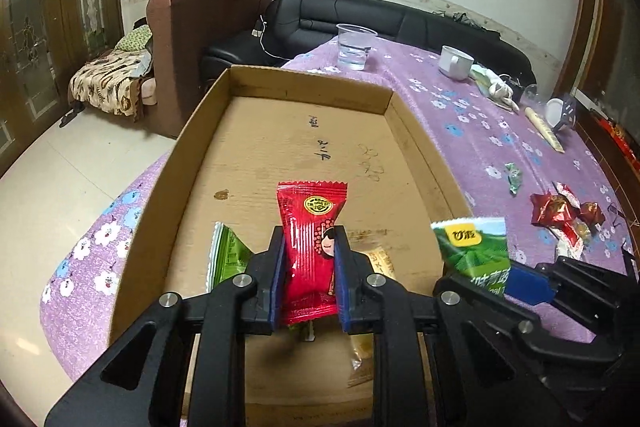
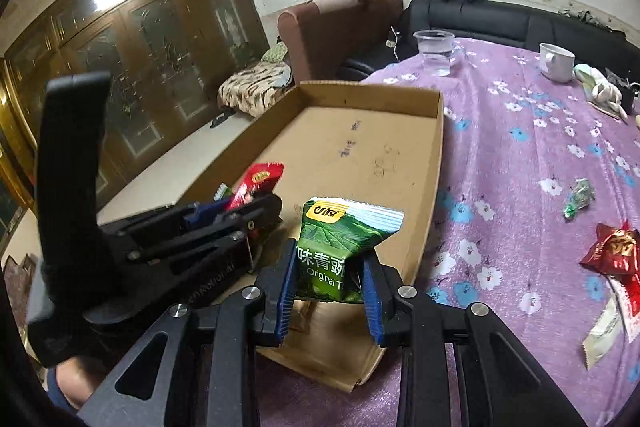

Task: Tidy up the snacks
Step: 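Carry both packets into the cardboard box and open both grippers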

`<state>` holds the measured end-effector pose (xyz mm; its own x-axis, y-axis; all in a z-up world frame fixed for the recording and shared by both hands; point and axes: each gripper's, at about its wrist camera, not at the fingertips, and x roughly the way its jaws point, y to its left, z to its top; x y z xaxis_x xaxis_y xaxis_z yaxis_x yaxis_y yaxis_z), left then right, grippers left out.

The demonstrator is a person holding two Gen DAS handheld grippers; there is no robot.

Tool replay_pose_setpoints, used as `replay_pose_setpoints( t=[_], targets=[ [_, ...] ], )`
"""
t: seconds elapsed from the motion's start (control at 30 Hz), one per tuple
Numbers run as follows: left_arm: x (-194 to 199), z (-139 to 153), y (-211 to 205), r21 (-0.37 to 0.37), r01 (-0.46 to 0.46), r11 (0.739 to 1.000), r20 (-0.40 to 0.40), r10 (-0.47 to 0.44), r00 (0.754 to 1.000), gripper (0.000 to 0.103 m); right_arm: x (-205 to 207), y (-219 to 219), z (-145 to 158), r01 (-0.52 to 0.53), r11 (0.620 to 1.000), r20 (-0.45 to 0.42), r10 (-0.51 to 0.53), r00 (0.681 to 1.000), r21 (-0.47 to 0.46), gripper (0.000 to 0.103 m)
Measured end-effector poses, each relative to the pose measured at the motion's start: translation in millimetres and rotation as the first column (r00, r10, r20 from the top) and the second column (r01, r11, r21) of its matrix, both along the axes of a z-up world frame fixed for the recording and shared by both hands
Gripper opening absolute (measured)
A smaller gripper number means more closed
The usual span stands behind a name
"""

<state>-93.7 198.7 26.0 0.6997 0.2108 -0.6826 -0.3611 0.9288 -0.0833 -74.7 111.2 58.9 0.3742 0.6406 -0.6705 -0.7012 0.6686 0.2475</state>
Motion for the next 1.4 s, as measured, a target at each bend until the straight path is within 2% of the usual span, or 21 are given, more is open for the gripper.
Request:
replay_pose_setpoints(
  t=[0.1, 0.33, 0.87, 1.1, 1.23, 1.33, 1.4],
  targets=[
    [0, -3, -2, 0.027, -0.003, 1.000, 0.002, 0.003, 1.000, 0.020, 3, 0, -7, -0.006, 1.000, -0.014, 0.006, 1.000, -0.005, 0.029],
    [-1, -4, 6, -0.033, 0.032, 0.999, 0.010, -0.031, 0.999, 0.020, 8, 0, -14, -0.023, 1.000, -0.038, 0.022, 0.999, -0.011, 0.030],
    [0, -4, 4, -0.038, 0.044, 0.998, 0.012, -0.043, 0.999, 0.021, 2, -1, -14, -0.016, 1.000, -0.027, 0.016, 1.000, -0.016, 0.031],
    [-1, -3, 5, -0.043, 0.047, 0.998, 0.017, -0.047, 0.999, 0.023, -5, -5, -8, 0.001, 1.000, 0.011, -0.001, 1.000, -0.017, 0.040],
    [-1, -3, 5, -0.047, 0.051, 0.998, 0.020, -0.050, 0.999, 0.024, -8, -7, -5, 0.003, 1.000, 0.021, -0.003, 1.000, -0.007, 0.041],
    [-3, -2, 5, -0.050, 0.053, 0.997, 0.026, -0.052, 0.998, 0.032, -10, -9, -1, 0.006, 1.000, 0.037, -0.006, 0.999, 0.003, 0.041],
    [-4, -1, 6, -0.051, 0.050, 0.997, 0.031, -0.048, 0.998, 0.043, -10, -10, 1, 0.009, 1.000, 0.043, -0.009, 0.999, 0.009, 0.042]
  ],
)
